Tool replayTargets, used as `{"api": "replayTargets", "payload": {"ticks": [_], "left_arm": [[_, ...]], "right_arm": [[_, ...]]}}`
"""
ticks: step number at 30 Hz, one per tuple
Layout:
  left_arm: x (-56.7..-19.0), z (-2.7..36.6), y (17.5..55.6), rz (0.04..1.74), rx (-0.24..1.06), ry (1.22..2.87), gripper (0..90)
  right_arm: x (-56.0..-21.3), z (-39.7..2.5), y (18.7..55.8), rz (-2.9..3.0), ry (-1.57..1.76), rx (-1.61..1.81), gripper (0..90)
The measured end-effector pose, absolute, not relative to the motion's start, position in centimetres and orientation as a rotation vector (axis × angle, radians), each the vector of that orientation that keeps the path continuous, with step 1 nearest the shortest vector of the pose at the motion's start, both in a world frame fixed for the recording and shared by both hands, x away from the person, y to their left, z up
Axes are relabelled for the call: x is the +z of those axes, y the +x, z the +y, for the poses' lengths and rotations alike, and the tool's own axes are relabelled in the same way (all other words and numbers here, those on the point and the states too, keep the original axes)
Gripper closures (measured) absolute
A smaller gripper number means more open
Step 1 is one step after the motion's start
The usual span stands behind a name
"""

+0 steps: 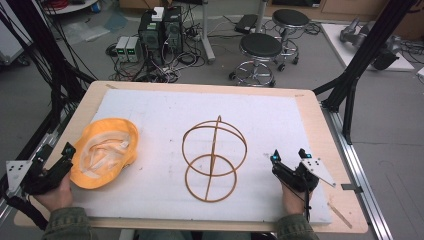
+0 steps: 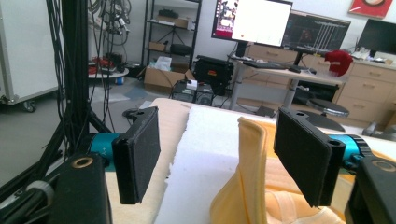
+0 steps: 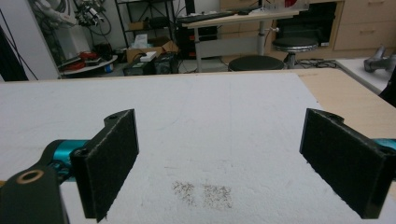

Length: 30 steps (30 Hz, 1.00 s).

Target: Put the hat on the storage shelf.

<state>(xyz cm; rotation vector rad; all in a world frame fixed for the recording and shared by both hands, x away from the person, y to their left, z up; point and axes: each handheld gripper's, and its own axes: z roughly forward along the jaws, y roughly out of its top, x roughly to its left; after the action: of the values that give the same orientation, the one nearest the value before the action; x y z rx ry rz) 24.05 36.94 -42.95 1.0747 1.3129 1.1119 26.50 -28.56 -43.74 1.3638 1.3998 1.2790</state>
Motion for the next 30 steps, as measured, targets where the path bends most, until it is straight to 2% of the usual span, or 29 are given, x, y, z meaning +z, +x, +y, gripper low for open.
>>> {"api": "replayTargets", "payload": {"ticks": [5,21,30], "left_arm": [[-42.95,36.63,24.28,1.304,1.128,1.115,31.8],[-42.67,36.8,24.11,1.3,1.128,1.067,32.0],[-42.35,36.44,24.58,1.268,1.108,1.139,31.9]], "right_arm": [[-43.9,-28.79,26.7,1.397,1.4,1.284,10.5],[-43.93,-28.84,26.64,1.399,1.39,1.282,10.5],[-43.76,-28.36,26.59,1.416,1.331,1.253,10.5]]}}
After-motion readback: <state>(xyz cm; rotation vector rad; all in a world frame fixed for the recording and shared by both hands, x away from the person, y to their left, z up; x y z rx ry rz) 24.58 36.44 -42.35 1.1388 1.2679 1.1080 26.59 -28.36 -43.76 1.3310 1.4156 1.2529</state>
